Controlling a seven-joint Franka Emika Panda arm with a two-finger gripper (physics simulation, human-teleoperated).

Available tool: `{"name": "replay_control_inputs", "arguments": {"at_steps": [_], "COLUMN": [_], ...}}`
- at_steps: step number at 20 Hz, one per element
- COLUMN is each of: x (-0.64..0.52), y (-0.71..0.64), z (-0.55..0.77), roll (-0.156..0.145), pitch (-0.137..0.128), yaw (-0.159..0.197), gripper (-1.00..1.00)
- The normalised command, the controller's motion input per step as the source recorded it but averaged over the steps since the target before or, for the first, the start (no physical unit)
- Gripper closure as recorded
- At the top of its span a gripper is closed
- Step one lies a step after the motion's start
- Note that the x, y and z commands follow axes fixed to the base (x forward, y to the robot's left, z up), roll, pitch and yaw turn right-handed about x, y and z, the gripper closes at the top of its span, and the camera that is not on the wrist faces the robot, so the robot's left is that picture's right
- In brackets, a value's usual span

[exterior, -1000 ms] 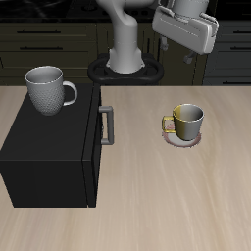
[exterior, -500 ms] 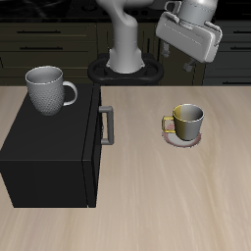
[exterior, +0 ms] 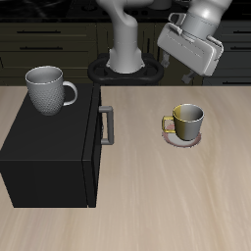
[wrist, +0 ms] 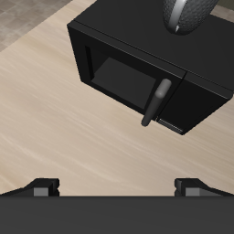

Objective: Open the microwave

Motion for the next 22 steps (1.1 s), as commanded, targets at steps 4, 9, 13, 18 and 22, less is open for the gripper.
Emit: {"name": "replay_control_inputs", "arguments": {"at_steps": [4,9,13,18,22], "x": [0.22,0.10,0.20,0.13,0.07], "y": [0.03,-0.02,-0.11,-0.21,-0.31], "z": [-0.30,-0.11,-0.09,0.02,-0.03], "roll": [-0.055,-0.047,-0.063,-0.078,-0.081], "pitch": [0.041,0.003,0.025,-0.017,0.019], "yaw": [-0.017,-0.023,-0.058,-0.063,-0.079], "gripper": [-1.00,-1.00,-1.00,-1.00,-1.00]}}
